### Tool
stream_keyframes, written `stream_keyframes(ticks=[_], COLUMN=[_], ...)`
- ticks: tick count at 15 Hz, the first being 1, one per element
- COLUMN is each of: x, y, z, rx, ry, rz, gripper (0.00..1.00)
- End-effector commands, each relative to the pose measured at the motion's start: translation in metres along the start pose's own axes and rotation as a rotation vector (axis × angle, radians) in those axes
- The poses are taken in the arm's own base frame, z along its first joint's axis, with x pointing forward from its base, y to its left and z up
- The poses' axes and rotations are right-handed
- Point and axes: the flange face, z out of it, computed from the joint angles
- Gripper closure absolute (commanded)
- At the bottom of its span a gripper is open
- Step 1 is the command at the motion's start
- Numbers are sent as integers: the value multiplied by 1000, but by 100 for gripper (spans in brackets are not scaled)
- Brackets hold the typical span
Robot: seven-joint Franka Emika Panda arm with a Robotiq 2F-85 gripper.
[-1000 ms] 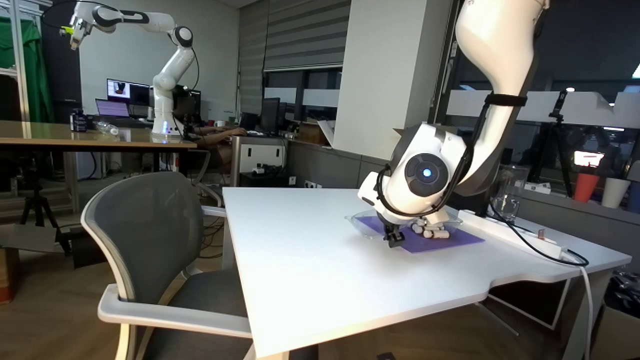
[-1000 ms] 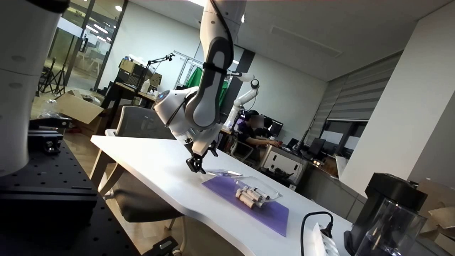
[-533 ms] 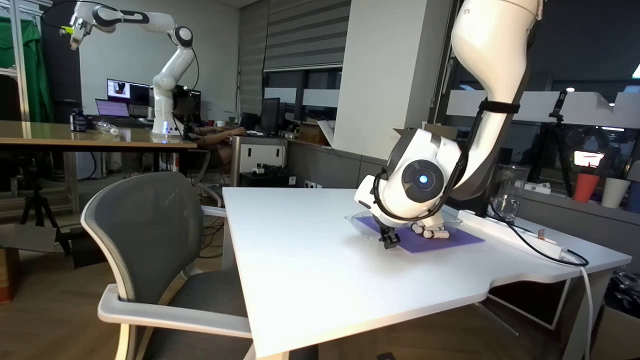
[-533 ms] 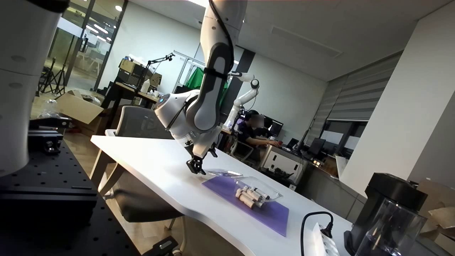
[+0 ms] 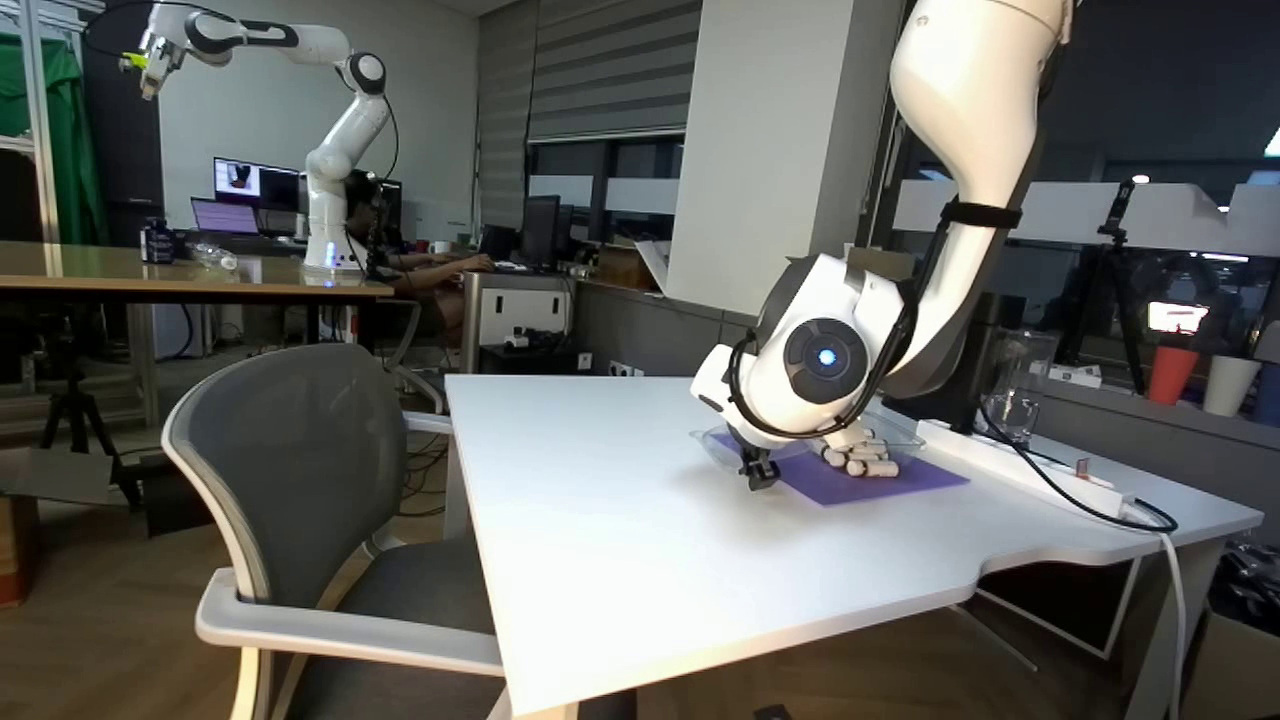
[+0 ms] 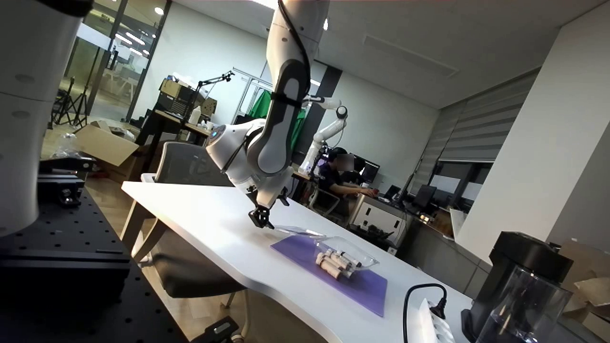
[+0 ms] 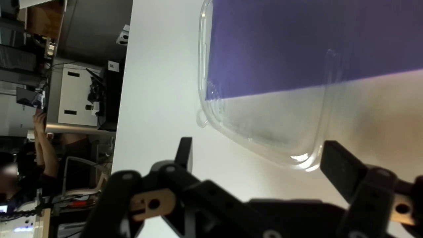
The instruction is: Close the clear container
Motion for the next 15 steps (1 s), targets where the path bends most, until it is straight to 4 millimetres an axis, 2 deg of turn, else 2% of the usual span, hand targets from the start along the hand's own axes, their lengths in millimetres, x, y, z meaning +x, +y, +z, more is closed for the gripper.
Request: stream_keyframes(ticks=[1, 7, 15], x=[3, -2, -29], y=[6, 8, -8], z=[5, 9, 26], rx=[-35, -45, 43], ry=[3, -12, -72], rz=[15, 13, 44], gripper=[0, 0, 0])
